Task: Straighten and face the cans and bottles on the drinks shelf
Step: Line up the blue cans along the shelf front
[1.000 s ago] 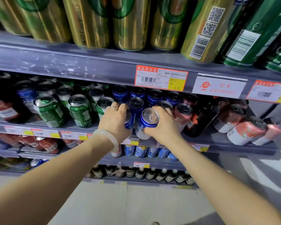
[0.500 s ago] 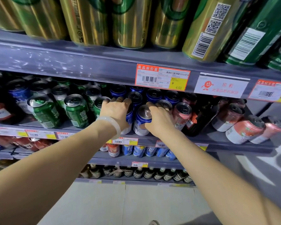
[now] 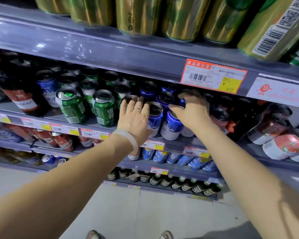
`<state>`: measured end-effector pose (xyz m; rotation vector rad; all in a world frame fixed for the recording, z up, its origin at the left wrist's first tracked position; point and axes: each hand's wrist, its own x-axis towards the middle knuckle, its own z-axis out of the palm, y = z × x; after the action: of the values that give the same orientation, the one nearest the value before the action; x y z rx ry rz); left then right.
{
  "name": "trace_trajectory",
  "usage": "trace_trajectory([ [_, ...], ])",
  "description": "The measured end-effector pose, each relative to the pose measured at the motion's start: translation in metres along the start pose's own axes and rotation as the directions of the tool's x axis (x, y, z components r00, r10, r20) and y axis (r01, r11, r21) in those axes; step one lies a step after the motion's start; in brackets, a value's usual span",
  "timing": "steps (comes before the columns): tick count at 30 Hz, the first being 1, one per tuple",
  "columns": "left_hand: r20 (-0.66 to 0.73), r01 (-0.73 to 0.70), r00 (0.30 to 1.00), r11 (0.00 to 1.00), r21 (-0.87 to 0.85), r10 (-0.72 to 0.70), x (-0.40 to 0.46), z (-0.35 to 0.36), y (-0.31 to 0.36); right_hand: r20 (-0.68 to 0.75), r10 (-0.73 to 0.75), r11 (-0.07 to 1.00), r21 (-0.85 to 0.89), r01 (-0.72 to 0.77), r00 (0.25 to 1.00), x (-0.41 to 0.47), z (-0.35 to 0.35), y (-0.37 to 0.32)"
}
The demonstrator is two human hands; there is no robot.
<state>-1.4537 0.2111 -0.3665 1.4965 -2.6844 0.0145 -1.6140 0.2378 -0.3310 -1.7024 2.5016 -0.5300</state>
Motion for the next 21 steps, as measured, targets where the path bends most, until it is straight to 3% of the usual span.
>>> trace_trajectory([
  [4,0.007,0.012,1.0,1.0,-0.027,-0.012,0.0,0.003,-0.016,0.259,-0.02,0.999,0.049,0.007,0.966,0.008,0.014,-0.003],
  [9,0.002,-0.033,0.999,0.995,-0.094,0.034,0.007,0.002,-0.019,0.376,-0.091,0.995,0.0,0.098,0.922,0.002,0.013,-0.001],
  [12,0.016,-0.058,0.998,0.996,-0.074,0.06,0.013,0.004,-0.013,0.346,-0.069,0.988,-0.103,0.111,0.936,-0.005,0.013,0.0],
  [21,0.005,-0.054,0.999,0.998,-0.037,0.054,0.013,0.004,-0.02,0.324,-0.038,0.993,-0.09,0.071,0.945,-0.009,0.01,0.001],
])
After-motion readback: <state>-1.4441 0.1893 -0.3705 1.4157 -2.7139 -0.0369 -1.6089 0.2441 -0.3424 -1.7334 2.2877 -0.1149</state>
